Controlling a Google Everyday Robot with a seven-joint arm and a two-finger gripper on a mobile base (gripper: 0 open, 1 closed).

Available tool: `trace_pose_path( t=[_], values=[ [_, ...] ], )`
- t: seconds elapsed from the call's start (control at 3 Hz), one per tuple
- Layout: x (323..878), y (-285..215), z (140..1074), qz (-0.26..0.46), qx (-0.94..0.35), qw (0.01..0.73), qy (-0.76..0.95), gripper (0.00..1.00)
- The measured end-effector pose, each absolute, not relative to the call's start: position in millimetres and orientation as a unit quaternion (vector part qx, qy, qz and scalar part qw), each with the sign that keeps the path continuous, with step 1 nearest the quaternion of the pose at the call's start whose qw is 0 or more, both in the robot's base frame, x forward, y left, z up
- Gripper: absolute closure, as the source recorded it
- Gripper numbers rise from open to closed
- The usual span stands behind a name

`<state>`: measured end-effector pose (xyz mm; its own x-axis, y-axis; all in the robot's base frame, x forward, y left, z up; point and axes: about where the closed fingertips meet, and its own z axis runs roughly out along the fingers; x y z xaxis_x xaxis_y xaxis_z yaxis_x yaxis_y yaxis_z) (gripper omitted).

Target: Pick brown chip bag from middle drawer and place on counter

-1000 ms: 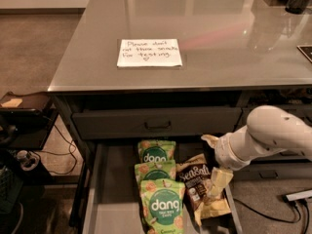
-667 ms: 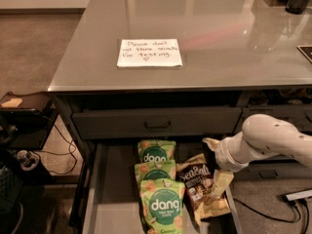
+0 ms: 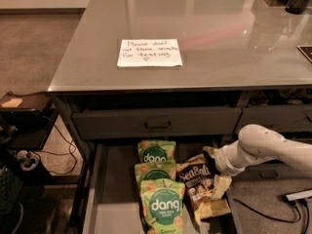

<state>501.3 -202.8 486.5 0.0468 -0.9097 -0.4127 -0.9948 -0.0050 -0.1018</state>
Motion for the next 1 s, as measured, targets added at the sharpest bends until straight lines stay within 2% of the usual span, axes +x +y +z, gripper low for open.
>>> trace_pose_path(
  t=[1.0],
  values=[
    [491.8,-221.9,417.7,0.246,-0.643,0.206,0.695,0.00]
  ],
)
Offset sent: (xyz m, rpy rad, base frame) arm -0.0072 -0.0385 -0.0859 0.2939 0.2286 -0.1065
